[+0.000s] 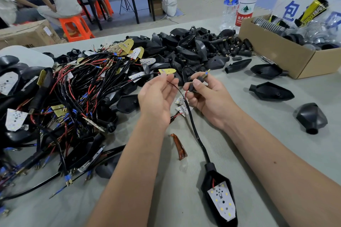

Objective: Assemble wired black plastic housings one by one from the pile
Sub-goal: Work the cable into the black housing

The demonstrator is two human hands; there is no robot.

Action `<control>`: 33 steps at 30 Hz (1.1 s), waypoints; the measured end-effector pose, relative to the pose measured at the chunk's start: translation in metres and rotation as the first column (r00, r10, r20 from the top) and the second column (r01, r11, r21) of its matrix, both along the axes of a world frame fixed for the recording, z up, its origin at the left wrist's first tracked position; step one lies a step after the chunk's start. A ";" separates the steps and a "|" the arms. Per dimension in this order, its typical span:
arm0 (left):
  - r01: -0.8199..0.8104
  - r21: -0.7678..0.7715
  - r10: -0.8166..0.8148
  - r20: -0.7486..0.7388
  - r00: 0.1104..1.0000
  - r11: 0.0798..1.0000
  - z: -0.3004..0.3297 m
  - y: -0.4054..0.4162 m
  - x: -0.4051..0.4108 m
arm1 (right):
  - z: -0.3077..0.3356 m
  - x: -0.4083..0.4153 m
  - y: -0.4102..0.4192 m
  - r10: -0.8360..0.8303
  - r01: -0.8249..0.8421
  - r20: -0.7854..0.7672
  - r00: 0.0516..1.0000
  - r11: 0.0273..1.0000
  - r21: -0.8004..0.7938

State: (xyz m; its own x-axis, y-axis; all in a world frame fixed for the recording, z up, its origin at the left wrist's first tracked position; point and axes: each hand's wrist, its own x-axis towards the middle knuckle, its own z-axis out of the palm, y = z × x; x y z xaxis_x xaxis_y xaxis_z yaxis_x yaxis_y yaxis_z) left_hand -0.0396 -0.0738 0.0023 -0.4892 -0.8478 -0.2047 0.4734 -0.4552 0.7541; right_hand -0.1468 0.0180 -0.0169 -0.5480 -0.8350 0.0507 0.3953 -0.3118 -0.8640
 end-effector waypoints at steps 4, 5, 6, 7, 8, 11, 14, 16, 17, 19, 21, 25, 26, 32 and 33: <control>-0.081 -0.239 0.137 0.228 0.964 0.968 -0.005 -0.005 0.005 | 0.000 -0.002 0.000 -0.015 0.015 0.048 0.999 1.000 -0.009; -0.008 -0.322 0.111 0.302 0.947 0.947 -0.006 -0.007 0.007 | 0.000 -0.002 0.000 -0.025 0.027 0.066 0.998 1.000 -0.015; 0.094 -0.383 0.062 0.374 0.925 0.919 -0.006 -0.008 0.008 | 0.000 -0.003 -0.001 -0.039 0.041 0.082 0.996 0.999 -0.021; 0.192 -0.413 0.006 0.433 0.902 0.890 -0.006 -0.007 0.009 | -0.001 -0.003 -0.001 -0.052 0.055 0.096 0.994 0.998 -0.024; 0.261 -0.426 -0.034 0.472 0.881 0.866 -0.006 -0.007 0.009 | 0.000 -0.003 -0.001 -0.065 0.068 0.110 0.992 0.997 -0.026; 0.313 -0.448 -0.055 0.501 0.864 0.838 -0.006 -0.004 0.008 | -0.001 -0.005 -0.001 -0.085 0.093 0.158 0.984 0.995 -0.041; 0.304 -0.476 -0.012 0.523 0.852 0.825 -0.008 0.000 0.004 | -0.001 -0.006 -0.002 -0.076 0.087 0.190 0.979 0.995 -0.050; 0.299 -0.496 0.022 0.542 0.840 0.815 -0.008 0.002 0.002 | -0.002 -0.005 -0.002 -0.056 0.068 0.197 0.979 0.996 -0.052; 0.295 -0.498 0.029 0.544 0.839 0.816 -0.008 0.003 0.002 | -0.002 -0.005 -0.002 -0.047 0.059 0.201 0.978 0.997 -0.055; 0.286 -0.495 0.040 0.550 0.834 0.821 -0.007 0.003 0.002 | -0.002 -0.005 -0.003 -0.036 0.049 0.206 0.978 0.997 -0.059; 0.284 -0.515 0.077 0.571 0.817 0.809 -0.008 0.003 0.002 | -0.002 -0.005 -0.003 -0.031 0.043 0.200 0.979 0.997 -0.057; 0.300 -0.594 0.167 0.603 0.780 0.746 -0.010 0.005 -0.001 | -0.003 -0.005 -0.003 -0.048 0.056 0.155 0.987 0.997 -0.044; 0.301 -0.603 0.174 0.602 0.779 0.738 -0.011 0.005 -0.001 | -0.003 -0.004 -0.003 -0.053 0.058 0.125 0.991 0.998 -0.035; 0.253 -0.554 0.133 0.563 0.816 0.794 -0.013 0.005 -0.001 | -0.003 -0.001 -0.003 -0.075 0.074 0.056 0.996 0.997 0.010; 0.257 -0.513 0.082 0.547 0.833 0.819 -0.012 0.005 -0.001 | -0.003 -0.001 -0.003 -0.086 0.085 0.062 0.994 0.996 0.014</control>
State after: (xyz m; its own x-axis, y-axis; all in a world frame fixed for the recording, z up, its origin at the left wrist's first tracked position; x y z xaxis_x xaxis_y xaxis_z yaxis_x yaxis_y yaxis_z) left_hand -0.0409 -0.0685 -0.0097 -0.5246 -0.8508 0.0314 -0.0925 0.0936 0.9913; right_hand -0.1481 0.0155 -0.0194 -0.6194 -0.7850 0.0051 0.4205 -0.3373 -0.8422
